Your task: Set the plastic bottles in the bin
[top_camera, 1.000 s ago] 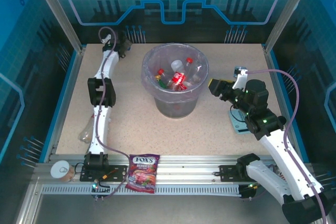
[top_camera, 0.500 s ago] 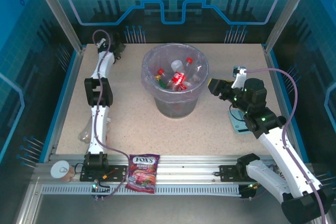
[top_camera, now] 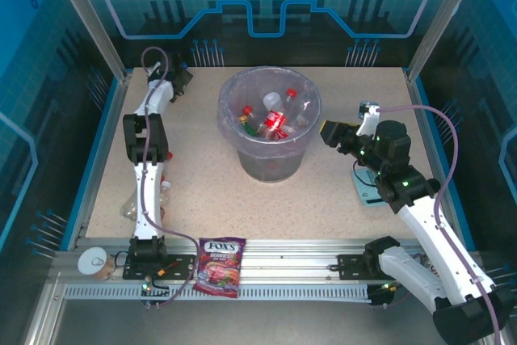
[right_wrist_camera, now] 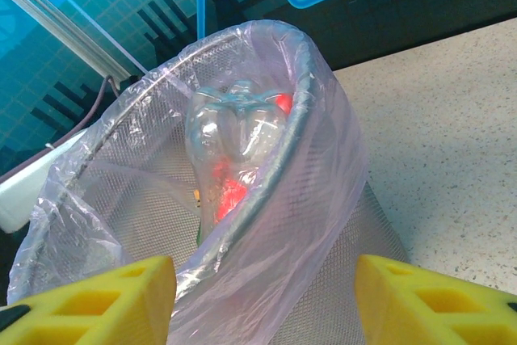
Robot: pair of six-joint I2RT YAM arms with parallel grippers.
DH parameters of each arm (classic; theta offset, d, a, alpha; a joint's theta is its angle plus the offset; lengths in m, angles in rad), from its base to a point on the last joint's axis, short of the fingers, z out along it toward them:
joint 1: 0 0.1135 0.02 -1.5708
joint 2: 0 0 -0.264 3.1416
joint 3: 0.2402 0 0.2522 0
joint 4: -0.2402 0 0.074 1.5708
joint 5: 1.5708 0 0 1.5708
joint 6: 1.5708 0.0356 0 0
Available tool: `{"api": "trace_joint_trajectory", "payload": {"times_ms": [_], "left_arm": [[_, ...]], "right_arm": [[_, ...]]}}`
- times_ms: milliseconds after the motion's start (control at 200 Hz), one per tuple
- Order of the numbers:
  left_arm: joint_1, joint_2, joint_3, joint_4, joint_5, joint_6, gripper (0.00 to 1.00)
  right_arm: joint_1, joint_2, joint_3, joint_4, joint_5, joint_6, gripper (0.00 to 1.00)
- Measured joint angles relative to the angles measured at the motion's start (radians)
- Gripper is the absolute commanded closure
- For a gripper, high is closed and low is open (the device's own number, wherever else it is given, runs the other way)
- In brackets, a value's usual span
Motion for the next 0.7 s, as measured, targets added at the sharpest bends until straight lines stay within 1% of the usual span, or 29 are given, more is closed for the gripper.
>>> {"api": "trace_joint_trajectory", "payload": {"times_ms": [105, 170, 215, 315, 365, 400, 535, 700], "left_arm": [[0.009, -0.059, -0.029, 0.011, 0.021, 0.092, 0.13], [0.024, -0.075, 0.002, 0.023, 0.058, 0.150, 0.05], [0.040, -0.070, 0.055, 0.021, 0.096, 0.187, 0.01], [0.088, -0.012, 0.246, 0.013, 0.182, 0.214, 0.01], [0.114, 0.021, 0.327, 0.025, 0.216, 0.211, 0.01], [0.134, 0.035, 0.349, 0.043, 0.235, 0.201, 0.01], [0.200, 0.089, 0.331, 0.130, 0.269, 0.116, 0.03], [0.247, 0.267, 0.404, 0.163, 0.277, 0.011, 0.09]], "right_arm": [[-0.003, -0.002, 0.000, 0.000, 0.000, 0.000, 0.39], [-0.003, -0.004, 0.000, 0.000, 0.000, -0.001, 0.39], [-0.004, -0.005, 0.000, 0.000, 0.000, -0.004, 0.39], [-0.005, -0.005, 0.000, -0.004, 0.001, -0.012, 0.39], [-0.006, -0.005, 0.000, -0.008, 0.003, -0.013, 0.39], [-0.008, -0.005, 0.000, -0.011, 0.003, -0.014, 0.39], [-0.010, -0.005, 0.000, -0.027, 0.005, -0.011, 0.39], [-0.005, -0.016, 0.006, -0.058, 0.031, -0.003, 0.40]]}}
